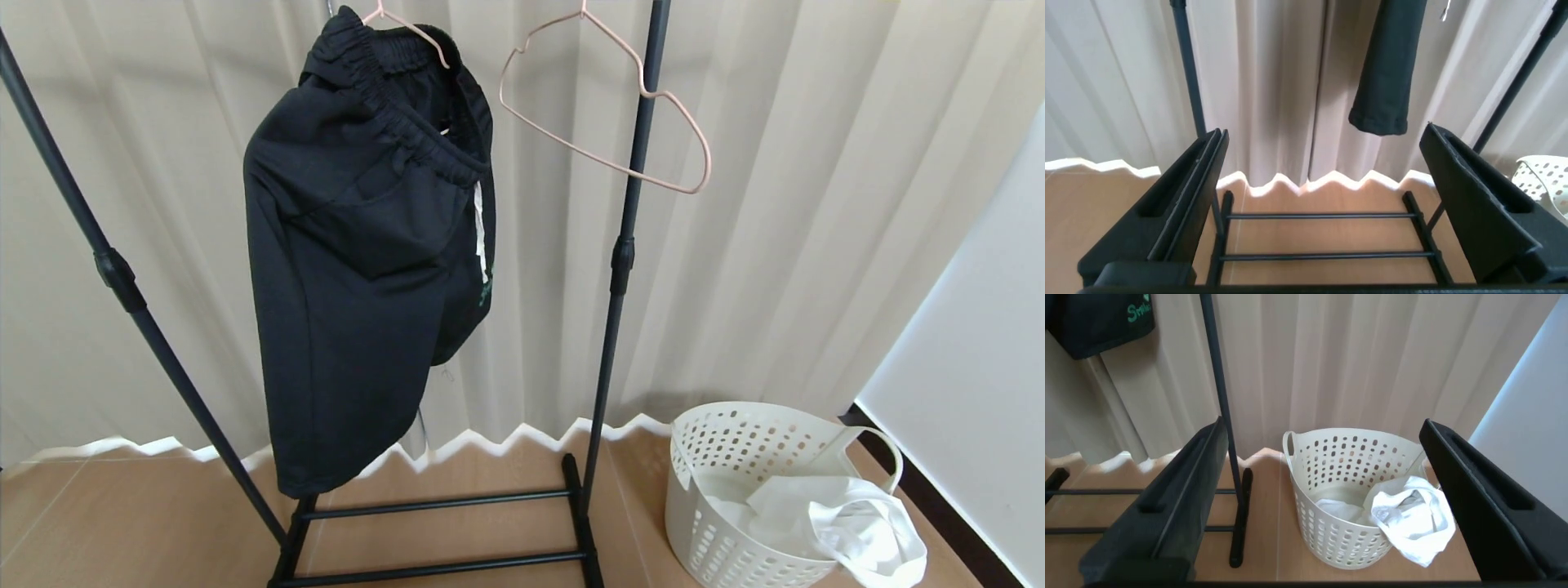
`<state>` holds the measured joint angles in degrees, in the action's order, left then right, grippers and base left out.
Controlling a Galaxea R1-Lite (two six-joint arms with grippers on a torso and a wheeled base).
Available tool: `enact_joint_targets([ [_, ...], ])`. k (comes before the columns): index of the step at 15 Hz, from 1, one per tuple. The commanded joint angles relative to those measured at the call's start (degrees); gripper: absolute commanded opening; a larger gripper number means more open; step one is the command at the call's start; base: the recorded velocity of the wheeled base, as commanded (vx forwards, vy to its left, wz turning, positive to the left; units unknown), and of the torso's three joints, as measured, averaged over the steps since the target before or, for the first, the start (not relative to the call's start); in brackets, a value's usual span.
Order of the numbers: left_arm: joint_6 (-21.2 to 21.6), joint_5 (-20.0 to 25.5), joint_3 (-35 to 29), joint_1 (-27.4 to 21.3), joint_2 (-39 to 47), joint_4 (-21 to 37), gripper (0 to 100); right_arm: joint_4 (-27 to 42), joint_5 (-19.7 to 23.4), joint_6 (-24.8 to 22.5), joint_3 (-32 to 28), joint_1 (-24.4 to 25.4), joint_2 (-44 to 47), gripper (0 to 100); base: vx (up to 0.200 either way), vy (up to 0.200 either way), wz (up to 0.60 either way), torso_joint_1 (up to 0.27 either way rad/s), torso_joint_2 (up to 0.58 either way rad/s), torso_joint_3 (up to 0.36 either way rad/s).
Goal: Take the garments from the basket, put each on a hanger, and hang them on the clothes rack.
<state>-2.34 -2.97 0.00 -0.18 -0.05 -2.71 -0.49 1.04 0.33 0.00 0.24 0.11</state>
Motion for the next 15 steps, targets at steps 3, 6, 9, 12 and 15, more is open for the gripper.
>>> enact_joint_targets([
  [3, -0.03, 0.07, 0.0, 0.01, 0.05, -0.02, 100, -0.04, 0.02, 0.02, 0.0, 0.02, 0.07, 100, 0.0, 0.0, 0.0, -0.01, 0.36, 0.341],
  [6, -0.03, 0.07, 0.0, 0.01, 0.05, -0.02, 100, -0.04, 0.02, 0.02, 0.0, 0.02, 0.07, 100, 0.0, 0.0, 0.0, 0.002, 0.18, 0.17],
  [9, -0.12, 0.07, 0.0, 0.01, 0.05, -0.02, 100, -0.04, 0.02, 0.02, 0.0, 0.02, 0.07, 100, 0.0, 0.0, -0.6, 0.002, 0.04, 0.036],
  [12, -0.12, 0.07, 0.0, 0.01, 0.05, -0.02, 100, -0.04, 0.02, 0.02, 0.0, 0.02, 0.07, 100, 0.0, 0.0, -0.6, 0.007, 0.01, 0.005],
  [15, -0.03, 0.07, 0.0, 0.01, 0.05, -0.02, 100, -0.04, 0.02, 0.02, 0.0, 0.02, 0.07, 100, 0.0, -0.067, 0.0, 0.001, 0.0, 0.001],
])
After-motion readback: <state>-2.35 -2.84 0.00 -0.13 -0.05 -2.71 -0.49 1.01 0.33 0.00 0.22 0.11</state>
